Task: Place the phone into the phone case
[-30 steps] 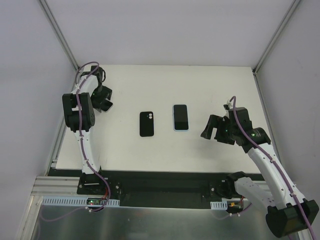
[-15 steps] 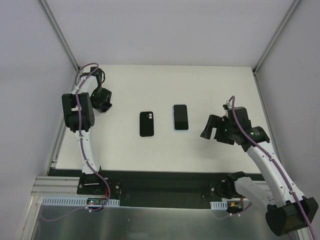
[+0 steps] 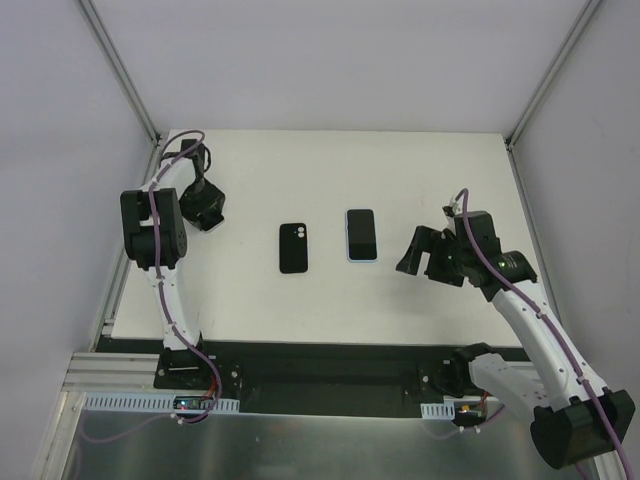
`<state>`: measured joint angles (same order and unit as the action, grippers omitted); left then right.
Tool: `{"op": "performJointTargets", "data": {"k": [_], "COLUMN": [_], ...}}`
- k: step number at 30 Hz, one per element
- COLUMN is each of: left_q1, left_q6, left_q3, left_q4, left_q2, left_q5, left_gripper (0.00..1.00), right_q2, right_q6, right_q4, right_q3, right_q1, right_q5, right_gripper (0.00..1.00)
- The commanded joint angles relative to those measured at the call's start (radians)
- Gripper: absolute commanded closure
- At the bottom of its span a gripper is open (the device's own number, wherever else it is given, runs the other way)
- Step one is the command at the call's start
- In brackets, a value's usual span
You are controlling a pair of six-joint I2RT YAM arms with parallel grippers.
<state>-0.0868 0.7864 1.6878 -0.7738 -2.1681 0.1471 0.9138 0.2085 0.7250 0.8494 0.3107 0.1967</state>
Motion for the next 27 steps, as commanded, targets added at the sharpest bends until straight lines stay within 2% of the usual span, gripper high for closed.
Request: {"op": "performJointTargets", "data": {"k": [1,3,6,10,14,17,22,27], "left_q1": [0.068,0.082,0.156,0.287,0.369,0.390,0.401,0.421], "left_q6": [-0.219,-0.274,-0.329,-0.403,-0.414,-0.421,-0.444,-0.458], "left_q3": [-0.092,-0.132,-0.187,-0.246,-0.351,-0.440,-0.511,-0.543], "left_q4": [-0.001,0.019,0.042,0.083,0.134,0.210,0.248,0.283], "left_q2": [0.094,0.138,0.195,0.270,0.370,0.430,0.471,0.542], "left_q5": [-0.038,-0.063,-0.067,-0.034,-0.039,-0.113,-0.146,-0.225], "left_gripper": [0.55,0.62,0.66,0.68,0.71,0.72,0.73,0.73], "right_q2": [0.029,0.065,0.128,0.210,0.348,0.451,0.574,0.634], "right_q6": [0.037,0.046,0.051,0.029,0.019,-0.015,-0.052,0.011], "right_q4": [-0.094,-0.116,-0.142,-0.179,-0.173,-0.203,-0.206,-0.306], "right_q3": [0.059,0.079,0.140,0.204,0.295,0.332,0.372,0.346], "right_q1": [0.005,0.005,0.004,0.004,-0.044,-0.073,-0.081,-0.068], "right_q5": [0.052,0.073,0.101,0.156,0.219,0.318,0.392,0.478], "right_gripper": [0.04,0.04,0.04,0.04,0.03,0.02,0.01,0.03]}}
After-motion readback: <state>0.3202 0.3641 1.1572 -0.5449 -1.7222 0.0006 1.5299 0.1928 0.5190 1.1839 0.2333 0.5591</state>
